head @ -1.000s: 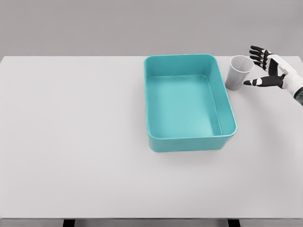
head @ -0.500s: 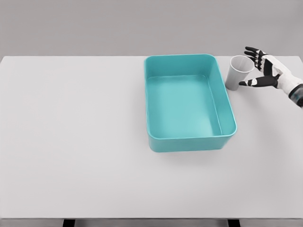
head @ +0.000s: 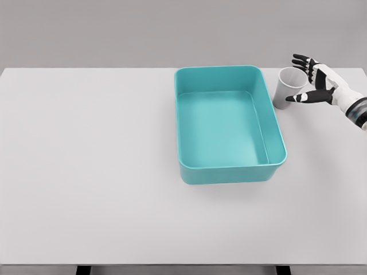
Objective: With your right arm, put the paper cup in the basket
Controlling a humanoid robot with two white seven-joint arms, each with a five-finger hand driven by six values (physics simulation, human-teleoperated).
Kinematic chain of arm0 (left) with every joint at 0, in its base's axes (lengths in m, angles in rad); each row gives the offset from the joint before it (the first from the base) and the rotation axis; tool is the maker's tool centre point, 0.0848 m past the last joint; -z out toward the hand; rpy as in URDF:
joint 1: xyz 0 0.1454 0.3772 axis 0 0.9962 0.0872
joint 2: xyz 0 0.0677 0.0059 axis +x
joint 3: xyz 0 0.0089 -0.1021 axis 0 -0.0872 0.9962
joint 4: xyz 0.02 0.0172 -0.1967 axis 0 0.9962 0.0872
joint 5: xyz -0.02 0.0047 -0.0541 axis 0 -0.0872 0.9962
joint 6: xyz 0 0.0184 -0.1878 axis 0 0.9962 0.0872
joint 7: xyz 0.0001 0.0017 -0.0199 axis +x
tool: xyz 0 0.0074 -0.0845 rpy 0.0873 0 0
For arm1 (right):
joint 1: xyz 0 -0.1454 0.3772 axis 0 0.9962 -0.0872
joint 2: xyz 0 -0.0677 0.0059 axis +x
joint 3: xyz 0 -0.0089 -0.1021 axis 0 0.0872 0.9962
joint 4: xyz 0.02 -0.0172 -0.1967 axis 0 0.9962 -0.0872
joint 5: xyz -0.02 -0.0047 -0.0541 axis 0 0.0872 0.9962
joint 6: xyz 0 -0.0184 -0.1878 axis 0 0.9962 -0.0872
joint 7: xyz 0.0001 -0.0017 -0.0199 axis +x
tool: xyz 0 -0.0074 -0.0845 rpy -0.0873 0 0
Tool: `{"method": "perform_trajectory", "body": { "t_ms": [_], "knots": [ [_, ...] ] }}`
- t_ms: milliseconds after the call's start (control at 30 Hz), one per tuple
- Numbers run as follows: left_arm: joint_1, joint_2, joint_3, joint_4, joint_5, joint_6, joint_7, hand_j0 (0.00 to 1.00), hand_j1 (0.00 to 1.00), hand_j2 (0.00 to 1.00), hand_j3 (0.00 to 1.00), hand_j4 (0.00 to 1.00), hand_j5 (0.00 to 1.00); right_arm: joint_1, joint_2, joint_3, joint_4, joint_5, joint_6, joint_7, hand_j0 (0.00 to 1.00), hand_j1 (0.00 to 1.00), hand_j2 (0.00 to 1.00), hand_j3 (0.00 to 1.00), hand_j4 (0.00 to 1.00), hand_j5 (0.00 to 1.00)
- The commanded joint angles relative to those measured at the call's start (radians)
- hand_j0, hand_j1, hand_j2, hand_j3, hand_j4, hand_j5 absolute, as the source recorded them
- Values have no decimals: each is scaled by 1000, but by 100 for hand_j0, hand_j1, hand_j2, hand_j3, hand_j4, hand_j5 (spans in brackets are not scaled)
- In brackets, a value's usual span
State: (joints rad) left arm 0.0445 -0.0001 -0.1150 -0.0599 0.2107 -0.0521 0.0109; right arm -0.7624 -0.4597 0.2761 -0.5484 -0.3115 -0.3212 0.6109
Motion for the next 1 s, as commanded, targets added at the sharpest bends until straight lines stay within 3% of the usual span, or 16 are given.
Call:
{"method": "perform_trajectory", "body": {
  "t_ms": [0,300,467,733,967],
  "knots": [
    [0,0,0,0,1,0,0,100,100,100,100,100,100,0,1,-2,-1,-1,1,0,100,100,100,100,100,100],
    [0,0,0,0,1,0,0,100,100,100,100,100,100,0,4,-2,-1,23,2,0,95,95,95,95,95,95],
    [0,0,0,0,-1,0,0,100,100,100,100,100,100,0,4,-2,-5,51,2,0,70,70,70,70,70,70],
    [0,0,0,0,-1,0,0,100,100,100,100,100,100,-2,-8,-2,-24,49,-10,0,74,74,74,74,74,74],
    [0,0,0,0,-1,0,0,100,100,100,100,100,100,-2,-28,-3,-114,49,-12,0,76,76,76,76,76,76]
  ]
}}
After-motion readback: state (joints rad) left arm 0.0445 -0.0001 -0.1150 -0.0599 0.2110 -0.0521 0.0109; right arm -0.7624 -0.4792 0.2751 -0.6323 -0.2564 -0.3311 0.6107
